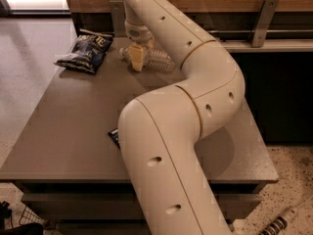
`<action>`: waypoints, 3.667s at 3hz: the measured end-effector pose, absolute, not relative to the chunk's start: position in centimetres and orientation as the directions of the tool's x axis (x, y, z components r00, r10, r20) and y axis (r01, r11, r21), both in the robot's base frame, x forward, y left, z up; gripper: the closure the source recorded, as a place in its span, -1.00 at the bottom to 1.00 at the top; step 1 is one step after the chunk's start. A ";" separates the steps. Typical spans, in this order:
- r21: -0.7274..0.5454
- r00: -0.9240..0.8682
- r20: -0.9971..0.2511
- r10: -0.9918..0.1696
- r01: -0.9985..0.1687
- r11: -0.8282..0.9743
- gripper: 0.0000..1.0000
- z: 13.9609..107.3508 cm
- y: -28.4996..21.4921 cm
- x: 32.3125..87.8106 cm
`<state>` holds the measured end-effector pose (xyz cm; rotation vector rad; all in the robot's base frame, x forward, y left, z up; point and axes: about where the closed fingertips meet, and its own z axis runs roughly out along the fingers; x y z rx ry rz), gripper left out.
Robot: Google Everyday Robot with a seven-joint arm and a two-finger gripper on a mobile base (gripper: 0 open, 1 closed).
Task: Place water bottle upright
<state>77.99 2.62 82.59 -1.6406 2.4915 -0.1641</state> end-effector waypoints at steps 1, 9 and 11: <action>-0.193 -0.383 -0.091 -0.919 -0.899 0.393 0.47 82.2 3.1 78.8; -0.188 -0.225 -0.519 -0.824 -0.911 0.367 1.00 94.1 -3.2 75.3; -0.059 -0.137 -0.785 -0.604 -0.954 0.294 1.00 94.1 -0.5 75.6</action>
Offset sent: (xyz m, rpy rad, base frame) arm 0.0055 0.0032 -0.0020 0.0092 -0.0175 0.0029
